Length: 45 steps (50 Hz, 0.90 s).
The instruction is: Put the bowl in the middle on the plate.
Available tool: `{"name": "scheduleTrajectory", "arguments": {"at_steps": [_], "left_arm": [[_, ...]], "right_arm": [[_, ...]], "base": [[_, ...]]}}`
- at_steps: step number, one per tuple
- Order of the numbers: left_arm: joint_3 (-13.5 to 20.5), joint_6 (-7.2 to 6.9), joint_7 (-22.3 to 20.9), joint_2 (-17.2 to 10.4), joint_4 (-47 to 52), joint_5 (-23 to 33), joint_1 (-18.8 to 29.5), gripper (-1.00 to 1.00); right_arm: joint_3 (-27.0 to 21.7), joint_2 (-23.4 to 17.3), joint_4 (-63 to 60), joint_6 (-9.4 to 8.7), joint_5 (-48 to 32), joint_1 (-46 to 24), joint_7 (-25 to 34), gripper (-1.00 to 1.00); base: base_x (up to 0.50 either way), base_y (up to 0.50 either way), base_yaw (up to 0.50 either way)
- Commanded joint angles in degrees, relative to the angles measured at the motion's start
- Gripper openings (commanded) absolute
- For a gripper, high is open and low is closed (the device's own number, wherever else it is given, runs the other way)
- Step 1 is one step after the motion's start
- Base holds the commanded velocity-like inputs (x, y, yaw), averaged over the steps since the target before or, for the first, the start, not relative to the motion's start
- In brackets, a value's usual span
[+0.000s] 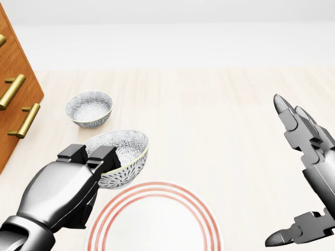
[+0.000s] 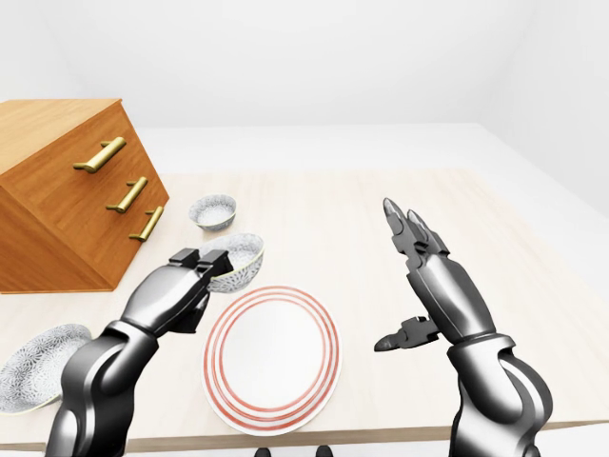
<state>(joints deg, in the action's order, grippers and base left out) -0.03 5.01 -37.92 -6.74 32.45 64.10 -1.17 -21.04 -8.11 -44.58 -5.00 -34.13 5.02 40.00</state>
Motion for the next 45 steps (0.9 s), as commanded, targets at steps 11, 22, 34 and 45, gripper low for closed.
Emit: {"name": "scheduleTrajectory", "arguments": {"at_steps": [11, 22, 34, 45], "left_arm": [[-8.09, -0.01, 1.96, 2.81, 5.47, -0.14, -5.69, -1.0], [-10.39, -0.01, 3.03, 2.25, 5.58, 1.14, -6.7, -1.0], [-11.95, -0.01, 4.05, 2.51, 5.37, 2.37, -7.76, -1.0], [-15.95, -0.01, 7.14, 1.62, 5.58, 4.93, -11.56, -1.0]], "right_arm": [[0.06, -0.11, -0.23, 0.0, -0.1, -0.22, 0.0, 1.0], [0.1, -0.01, 0.05, 0.0, -0.06, -0.05, 0.0, 1.0], [0.06, -0.03, 0.38, 0.0, 0.02, 0.0, 0.0, 1.0], [0.04, -0.07, 0.23, 0.0, -0.02, -0.09, 0.0, 1.0]], "base": [[0.0, 0.0, 0.0], [0.0, 0.0, 0.0], [0.0, 0.0, 0.0], [0.0, 0.0, 0.0]]}}
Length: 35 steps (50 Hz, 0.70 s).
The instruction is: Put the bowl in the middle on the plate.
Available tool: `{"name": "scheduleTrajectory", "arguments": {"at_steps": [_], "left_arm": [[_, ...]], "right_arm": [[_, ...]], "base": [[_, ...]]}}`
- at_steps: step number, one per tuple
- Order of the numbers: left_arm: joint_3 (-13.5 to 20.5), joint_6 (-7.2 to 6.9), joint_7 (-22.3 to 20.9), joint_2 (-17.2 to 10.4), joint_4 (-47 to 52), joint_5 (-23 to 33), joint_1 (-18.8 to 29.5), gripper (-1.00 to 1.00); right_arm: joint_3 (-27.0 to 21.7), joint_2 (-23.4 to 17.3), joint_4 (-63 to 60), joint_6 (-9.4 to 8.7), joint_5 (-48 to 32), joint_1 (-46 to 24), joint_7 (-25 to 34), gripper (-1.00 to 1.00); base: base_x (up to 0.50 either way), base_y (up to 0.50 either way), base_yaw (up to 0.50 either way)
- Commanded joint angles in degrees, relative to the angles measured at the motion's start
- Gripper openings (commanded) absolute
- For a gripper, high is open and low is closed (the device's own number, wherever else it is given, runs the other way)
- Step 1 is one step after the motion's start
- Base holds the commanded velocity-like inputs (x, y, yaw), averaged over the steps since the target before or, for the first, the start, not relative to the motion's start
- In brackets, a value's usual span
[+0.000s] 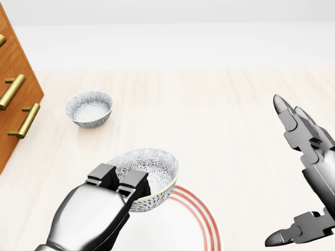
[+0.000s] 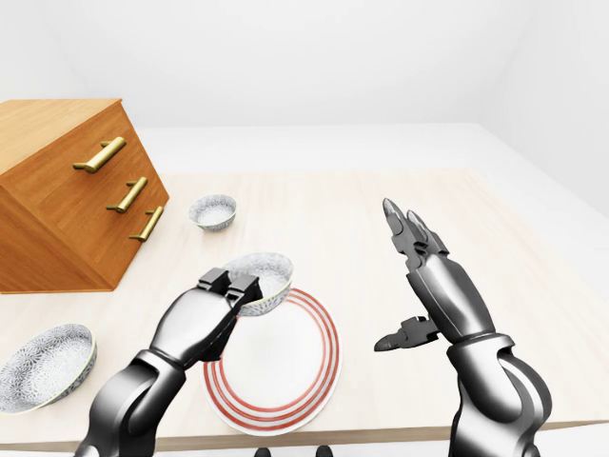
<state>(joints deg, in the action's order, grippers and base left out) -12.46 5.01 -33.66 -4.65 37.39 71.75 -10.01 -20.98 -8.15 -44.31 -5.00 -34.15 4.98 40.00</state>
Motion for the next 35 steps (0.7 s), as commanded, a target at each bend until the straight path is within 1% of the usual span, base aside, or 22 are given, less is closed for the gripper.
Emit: {"name": "scheduleTrajectory", "arguments": {"at_steps": [1, 8, 10, 11, 15, 19, 28, 35], "left_arm": [[-3.83, -0.01, 3.14, -0.6, 0.57, -2.52, -2.88, -1.0], [-4.93, -0.01, 3.19, -1.1, 1.05, -2.27, -3.4, -1.0], [-5.23, -0.01, 3.97, -1.3, 0.75, -1.85, -3.76, -1.0], [-5.17, -0.01, 4.77, -1.57, 0.29, -1.62, -3.96, -1.0], [-5.22, -0.01, 4.92, -1.67, 0.15, -1.68, -3.95, -1.0], [-5.2, -0.01, 6.13, -1.9, -0.82, -1.2, -4.11, -1.0], [-5.33, -0.01, 6.09, -2.04, -0.67, -1.24, -4.25, -1.0], [-5.43, -0.01, 6.85, -2.04, -1.49, -0.82, -4.29, -1.0]], "right_arm": [[-0.03, -0.01, -0.04, 0.0, 0.02, -0.05, 0.0, 1.0], [-0.11, -0.05, -0.01, 0.0, 0.06, -0.03, 0.0, 1.0], [-0.08, -0.02, 0.14, 0.0, 0.08, 0.02, 0.0, 1.0], [-0.1, -0.01, 0.15, 0.0, 0.11, 0.04, 0.0, 1.0], [-0.06, -0.05, 0.13, 0.0, 0.05, -0.04, 0.0, 1.0], [-0.07, -0.07, -0.06, 0.0, 0.01, -0.05, 0.0, 1.0], [-0.04, 0.0, 0.2, 0.0, 0.05, 0.05, 0.0, 1.0], [0.04, -0.1, -0.04, 0.0, -0.14, -0.18, 0.0, 1.0]], "base": [[0.0, 0.0, 0.0], [0.0, 0.0, 0.0], [0.0, 0.0, 0.0], [0.0, 0.0, 0.0], [0.0, 0.0, 0.0], [0.0, 0.0, 0.0], [0.0, 0.0, 0.0], [0.0, 0.0, 0.0]]}}
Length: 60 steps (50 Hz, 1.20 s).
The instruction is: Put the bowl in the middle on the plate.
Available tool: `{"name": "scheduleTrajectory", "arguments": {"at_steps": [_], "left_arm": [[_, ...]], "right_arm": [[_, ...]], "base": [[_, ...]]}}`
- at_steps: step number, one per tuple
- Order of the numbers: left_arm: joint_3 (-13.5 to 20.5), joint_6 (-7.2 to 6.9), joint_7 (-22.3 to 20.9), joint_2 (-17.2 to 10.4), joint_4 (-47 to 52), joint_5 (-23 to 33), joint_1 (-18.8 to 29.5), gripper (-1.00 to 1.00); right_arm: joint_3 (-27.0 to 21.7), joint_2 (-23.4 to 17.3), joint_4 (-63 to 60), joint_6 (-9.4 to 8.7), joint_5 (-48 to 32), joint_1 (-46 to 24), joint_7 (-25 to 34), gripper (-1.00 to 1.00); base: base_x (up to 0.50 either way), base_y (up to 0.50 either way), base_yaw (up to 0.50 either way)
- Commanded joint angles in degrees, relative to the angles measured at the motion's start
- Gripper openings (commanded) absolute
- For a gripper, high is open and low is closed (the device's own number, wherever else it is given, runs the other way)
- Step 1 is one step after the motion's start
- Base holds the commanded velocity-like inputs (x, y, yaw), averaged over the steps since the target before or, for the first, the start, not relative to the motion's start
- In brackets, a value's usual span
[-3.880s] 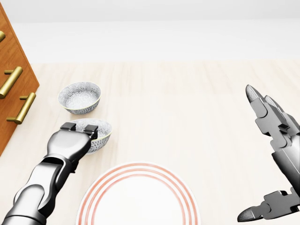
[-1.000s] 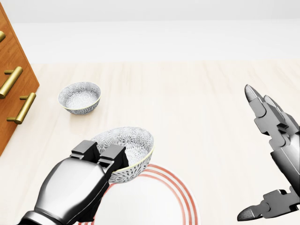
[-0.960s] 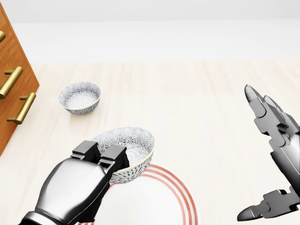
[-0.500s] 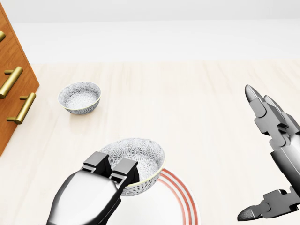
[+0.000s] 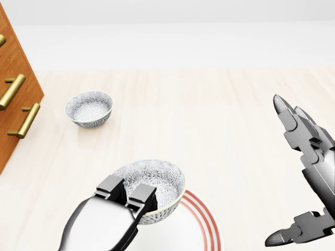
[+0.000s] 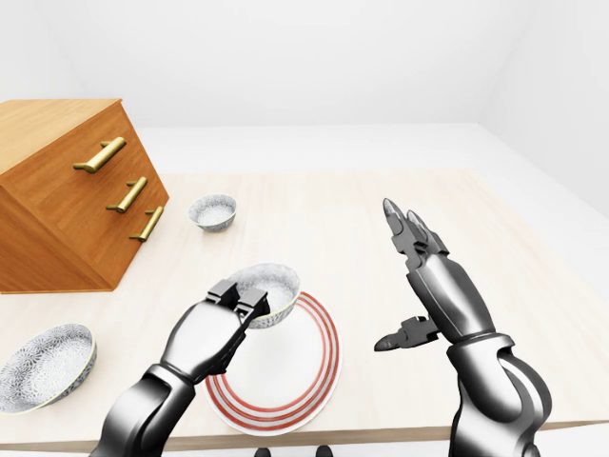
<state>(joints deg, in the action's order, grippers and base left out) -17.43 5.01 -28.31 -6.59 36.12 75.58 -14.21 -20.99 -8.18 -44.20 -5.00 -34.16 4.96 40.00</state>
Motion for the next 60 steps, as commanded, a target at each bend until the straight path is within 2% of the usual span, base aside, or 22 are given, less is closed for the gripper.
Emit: {"name": "scheduleTrajectory", "arguments": {"at_steps": [1, 15, 45, 52, 60], "left_arm": [[-0.48, -0.01, 1.56, -0.08, -0.31, -4.65, -0.05, -1.0], [-1.76, -0.01, 3.58, -0.39, -2.09, -3.04, -0.61, -1.0], [-1.21, -0.01, 5.74, -1.59, -2.98, -2.44, -1.95, -1.0], [-2.22, -0.01, 6.25, -1.55, -2.69, -1.68, -3.05, -1.0], [-2.03, -0.01, 6.63, -1.67, -3.59, -2.03, -2.2, -1.0]], "right_arm": [[0.07, -0.09, -0.15, 0.0, -0.15, -0.19, 0.0, 1.0], [0.05, -0.14, -0.24, 0.0, -0.13, -0.24, 0.0, 1.0], [-0.01, -0.01, -0.18, 0.0, -0.09, 0.02, 0.0, 1.0], [0.05, -0.1, -0.6, 0.0, -0.28, -0.22, 0.0, 1.0], [0.12, 0.0, 0.15, 0.0, -0.11, -0.06, 0.0, 1.0]], "base": [[0.0, 0.0, 0.0], [0.0, 0.0, 0.0], [0.0, 0.0, 0.0], [0.0, 0.0, 0.0], [0.0, 0.0, 0.0]]}}
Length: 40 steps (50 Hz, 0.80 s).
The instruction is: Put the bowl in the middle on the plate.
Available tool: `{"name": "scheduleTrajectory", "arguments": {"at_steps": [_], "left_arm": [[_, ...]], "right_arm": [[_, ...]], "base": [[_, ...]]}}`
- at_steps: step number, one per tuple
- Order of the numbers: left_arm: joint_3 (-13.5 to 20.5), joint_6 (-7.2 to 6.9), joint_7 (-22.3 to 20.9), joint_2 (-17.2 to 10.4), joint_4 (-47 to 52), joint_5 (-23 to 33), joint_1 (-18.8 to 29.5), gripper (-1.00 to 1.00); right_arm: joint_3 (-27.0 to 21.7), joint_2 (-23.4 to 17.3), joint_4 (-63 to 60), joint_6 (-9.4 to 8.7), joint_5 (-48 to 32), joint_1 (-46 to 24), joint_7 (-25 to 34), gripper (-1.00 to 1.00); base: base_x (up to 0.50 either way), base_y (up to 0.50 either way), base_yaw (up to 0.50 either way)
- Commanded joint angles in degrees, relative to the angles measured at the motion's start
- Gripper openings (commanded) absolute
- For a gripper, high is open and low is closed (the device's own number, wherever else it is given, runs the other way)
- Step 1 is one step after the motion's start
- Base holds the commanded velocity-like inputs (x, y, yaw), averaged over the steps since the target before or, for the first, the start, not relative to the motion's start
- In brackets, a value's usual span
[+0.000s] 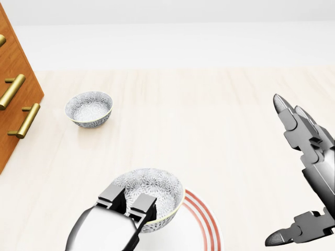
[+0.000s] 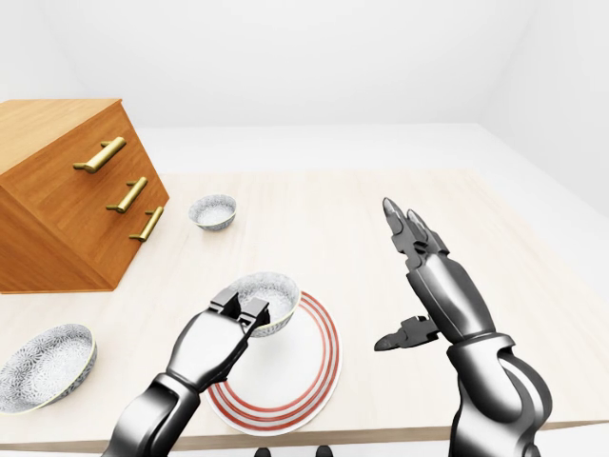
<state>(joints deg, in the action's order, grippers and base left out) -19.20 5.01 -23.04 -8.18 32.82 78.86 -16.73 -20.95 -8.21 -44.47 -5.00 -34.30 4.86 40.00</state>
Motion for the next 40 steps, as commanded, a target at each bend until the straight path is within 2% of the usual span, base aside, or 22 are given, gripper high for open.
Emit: {"name": "scheduleTrajectory", "arguments": {"at_steps": [1, 3, 10, 18, 40], "left_arm": [[-0.36, -0.01, 1.89, -0.08, -0.85, -5.08, 0.29, -1.0], [-1.15, -0.01, 1.12, 0.08, 0.09, -4.9, -0.23, -1.0], [-3.74, -0.01, 3.98, -0.74, -1.66, -2.61, -1.25, -1.0], [-5.51, -0.01, 4.36, -1.29, -1.9, -2.1, -1.23, -1.0], [-5.87, -0.01, 8.02, -2.23, -6.23, -0.29, -0.92, -1.0]], "right_arm": [[0.14, 0.05, 0.43, 0.0, -0.02, 0.03, 0.0, 1.0], [0.16, 0.02, 0.39, 0.0, -0.04, -0.01, 0.0, 1.0], [0.09, 0.04, 0.69, 0.0, 0.16, 0.09, 0.0, 1.0], [0.12, -0.09, 0.02, 0.0, -0.06, -0.16, 0.0, 1.0], [0.1, -0.09, -0.04, 0.0, -0.06, -0.12, 0.0, 1.0]], "base": [[0.0, 0.0, 0.0], [0.0, 0.0, 0.0], [0.0, 0.0, 0.0], [0.0, 0.0, 0.0], [0.0, 0.0, 0.0]]}}
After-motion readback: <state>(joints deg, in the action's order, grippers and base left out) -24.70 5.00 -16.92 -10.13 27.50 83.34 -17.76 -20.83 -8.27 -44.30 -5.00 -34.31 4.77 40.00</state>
